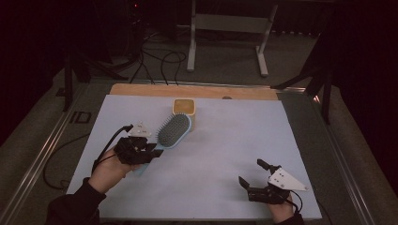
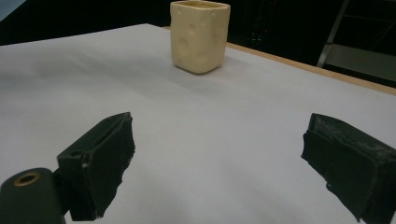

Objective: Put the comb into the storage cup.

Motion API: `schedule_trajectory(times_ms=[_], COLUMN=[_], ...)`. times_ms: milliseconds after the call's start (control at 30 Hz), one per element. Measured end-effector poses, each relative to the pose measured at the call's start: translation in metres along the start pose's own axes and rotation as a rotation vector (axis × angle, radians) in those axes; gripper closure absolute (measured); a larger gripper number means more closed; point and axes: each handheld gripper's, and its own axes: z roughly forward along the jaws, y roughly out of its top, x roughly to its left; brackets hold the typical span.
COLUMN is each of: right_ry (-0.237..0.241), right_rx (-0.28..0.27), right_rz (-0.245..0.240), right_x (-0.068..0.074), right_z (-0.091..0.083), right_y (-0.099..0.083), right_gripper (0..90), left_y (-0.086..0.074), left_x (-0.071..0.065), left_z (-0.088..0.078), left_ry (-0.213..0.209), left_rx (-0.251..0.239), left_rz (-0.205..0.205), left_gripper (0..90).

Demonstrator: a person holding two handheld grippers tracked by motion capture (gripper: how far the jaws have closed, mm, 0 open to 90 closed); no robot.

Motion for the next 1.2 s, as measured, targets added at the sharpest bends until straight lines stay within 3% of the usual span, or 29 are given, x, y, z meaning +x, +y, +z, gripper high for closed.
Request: schedule_trajectory(times_ms=[167,667,1200], right_ry=[-0.001,0.002,0.003], right_rx=[0.001,0.001,0.002], right_rz=[0.002,0.004,0.003], right_x=[0.0,0.0,-0.001], right_z=[0.0,0.0,0.0], right_y=[0.0,0.0,-0.001], right_gripper=[8.6,8.7,8.6], left_y=[0.007,0.026,0.051], left_x=[0.003,0.009,0.019], left_z=[-0.002,-0.004,0.0], left_ry=[-0.006,0.052,0.07], left_rx=[-0.032,-0.114,-0.208], left_rz=[-0.003,-0.008,-0.017], left_gripper=[70.3,70.3,70.3])
